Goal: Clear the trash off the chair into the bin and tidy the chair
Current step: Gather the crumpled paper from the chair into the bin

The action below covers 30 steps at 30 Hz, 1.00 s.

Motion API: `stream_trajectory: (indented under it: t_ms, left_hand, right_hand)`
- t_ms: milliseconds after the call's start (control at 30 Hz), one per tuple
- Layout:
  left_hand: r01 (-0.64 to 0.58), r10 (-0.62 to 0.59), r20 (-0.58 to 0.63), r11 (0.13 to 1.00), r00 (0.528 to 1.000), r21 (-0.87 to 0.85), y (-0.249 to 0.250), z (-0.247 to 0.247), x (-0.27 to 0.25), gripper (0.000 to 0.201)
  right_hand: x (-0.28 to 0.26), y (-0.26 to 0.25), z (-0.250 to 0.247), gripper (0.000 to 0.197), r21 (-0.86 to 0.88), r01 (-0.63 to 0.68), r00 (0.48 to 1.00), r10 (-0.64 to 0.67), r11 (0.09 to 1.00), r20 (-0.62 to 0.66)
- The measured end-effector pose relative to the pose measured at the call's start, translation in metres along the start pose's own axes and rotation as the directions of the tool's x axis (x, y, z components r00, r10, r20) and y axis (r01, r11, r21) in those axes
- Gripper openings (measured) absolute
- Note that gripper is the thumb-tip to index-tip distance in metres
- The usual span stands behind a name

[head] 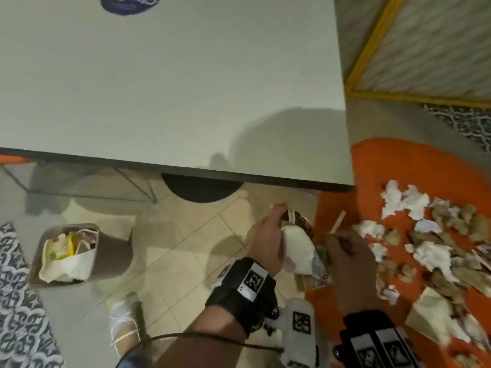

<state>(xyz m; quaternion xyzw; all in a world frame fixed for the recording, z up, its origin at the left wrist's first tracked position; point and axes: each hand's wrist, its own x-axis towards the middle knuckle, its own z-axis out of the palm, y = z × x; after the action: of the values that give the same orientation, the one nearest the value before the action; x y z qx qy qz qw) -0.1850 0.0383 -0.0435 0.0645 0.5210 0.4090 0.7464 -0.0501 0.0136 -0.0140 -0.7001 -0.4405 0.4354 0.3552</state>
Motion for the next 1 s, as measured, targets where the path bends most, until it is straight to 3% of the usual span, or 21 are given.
stream_trajectory:
  t_ms: [133,233,333,400,467,533,567,633,667,733,767,867,933,1000]
  left_hand:
    - [0.06,-0.054,0.033,0.971,0.998,-0.232,0.041,-0.135,-0.034,0.046]
    - [0.019,-0.052,-0.093,0.945,0.994,-0.327,0.074,-0.264,-0.059,0.042]
    - [-0.069,-0.02,-0.202,0.904,0.979,-0.421,0.105,-0.395,-0.087,0.051]
    - [-0.142,0.018,-0.264,0.878,0.964,-0.458,0.121,-0.472,-0.098,0.043]
    - [-0.222,0.04,-0.401,0.88,0.915,-0.419,0.126,-0.551,-0.098,0.042]
    - [-0.253,0.035,-0.523,0.901,0.852,-0.353,0.123,-0.616,-0.092,0.049]
    - [-0.23,0.035,-0.608,0.942,0.793,-0.246,0.116,-0.643,-0.086,0.045]
    - [-0.124,0.053,-0.779,0.992,0.625,-0.032,0.102,-0.683,-0.067,0.029]
    - [-0.081,0.062,-0.838,0.996,0.542,0.021,0.097,-0.694,-0.059,0.034]
    - [-0.059,0.056,-0.905,0.998,0.421,0.035,0.093,-0.707,-0.046,0.042]
    - [-0.046,0.074,-0.919,0.997,0.386,0.061,0.09,-0.711,-0.037,0.042]
    - [-0.014,0.275,-0.86,0.955,0.429,0.298,0.069,-0.713,-0.015,0.041]
    - [-0.034,0.442,-0.789,0.88,0.428,0.474,0.058,-0.711,-0.006,0.041]
    - [-0.055,0.581,-0.677,0.775,0.452,0.629,0.045,-0.712,0.006,0.042]
  right_hand:
    - [-0.045,-0.026,0.128,0.013,-0.035,-0.116,0.97,0.121,0.993,0.209]
    - [-0.083,-0.041,0.252,0.009,-0.077,-0.109,0.938,0.128,0.991,0.323]
    - [-0.124,-0.053,0.382,0.006,-0.101,-0.12,0.866,0.154,0.988,0.476]
    - [-0.147,-0.058,0.459,0.006,-0.117,-0.116,0.798,0.162,0.986,0.581]
    - [-0.162,-0.053,0.531,0.006,-0.166,-0.08,0.734,0.17,0.983,0.658]
    - [-0.168,-0.041,0.592,0.008,-0.208,-0.032,0.712,0.168,0.978,0.682]
    - [-0.168,-0.031,0.618,0.011,-0.23,-0.006,0.706,0.167,0.973,0.689]
    - [-0.164,-0.011,0.657,0.008,-0.298,0.05,0.696,0.181,0.953,0.695]
    - [-0.16,0.0,0.672,0.01,-0.336,0.088,0.696,0.184,0.938,0.694]
    - [-0.151,0.024,0.694,0.015,-0.4,0.157,0.704,0.181,0.903,0.686]
    - [-0.147,0.036,0.703,0.016,-0.425,0.193,0.709,0.173,0.884,0.683]
    - [-0.141,0.064,0.722,0.014,-0.481,0.329,0.727,0.107,0.813,0.678]
    - [-0.142,0.077,0.73,0.015,-0.477,0.423,0.73,0.022,0.771,0.684]
    - [-0.146,0.089,0.736,0.021,-0.473,0.535,0.672,-0.013,0.701,0.741]
